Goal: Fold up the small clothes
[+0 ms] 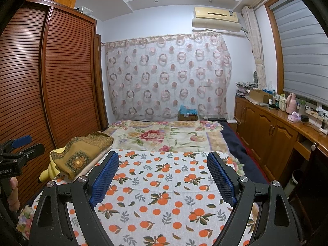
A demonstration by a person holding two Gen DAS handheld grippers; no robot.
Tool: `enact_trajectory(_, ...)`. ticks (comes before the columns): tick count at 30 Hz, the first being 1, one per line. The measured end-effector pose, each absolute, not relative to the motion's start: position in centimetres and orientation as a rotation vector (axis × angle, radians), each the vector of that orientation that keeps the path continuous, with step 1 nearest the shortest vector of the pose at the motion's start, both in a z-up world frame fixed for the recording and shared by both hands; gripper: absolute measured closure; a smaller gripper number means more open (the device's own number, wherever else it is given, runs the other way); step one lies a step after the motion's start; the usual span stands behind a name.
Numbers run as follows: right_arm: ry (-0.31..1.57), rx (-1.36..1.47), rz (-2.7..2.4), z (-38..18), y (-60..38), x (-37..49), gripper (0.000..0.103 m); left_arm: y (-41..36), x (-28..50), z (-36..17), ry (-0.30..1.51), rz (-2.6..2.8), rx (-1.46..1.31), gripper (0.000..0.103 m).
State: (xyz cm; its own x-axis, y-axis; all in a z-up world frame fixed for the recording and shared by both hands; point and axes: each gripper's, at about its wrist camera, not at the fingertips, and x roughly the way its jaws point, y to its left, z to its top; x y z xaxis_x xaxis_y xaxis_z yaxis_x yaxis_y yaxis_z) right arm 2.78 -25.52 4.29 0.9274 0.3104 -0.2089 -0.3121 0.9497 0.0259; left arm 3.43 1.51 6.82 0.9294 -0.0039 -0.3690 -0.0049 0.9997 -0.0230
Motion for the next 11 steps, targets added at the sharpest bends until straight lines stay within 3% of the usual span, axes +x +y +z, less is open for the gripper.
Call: enact_trajectory(11, 0.213, -0.008, 0.319, 4.21, -25.44, 2.76, 0.014, 1.57, 3.53, 6.83, 0.379, 0.0, -0.024, 0.0)
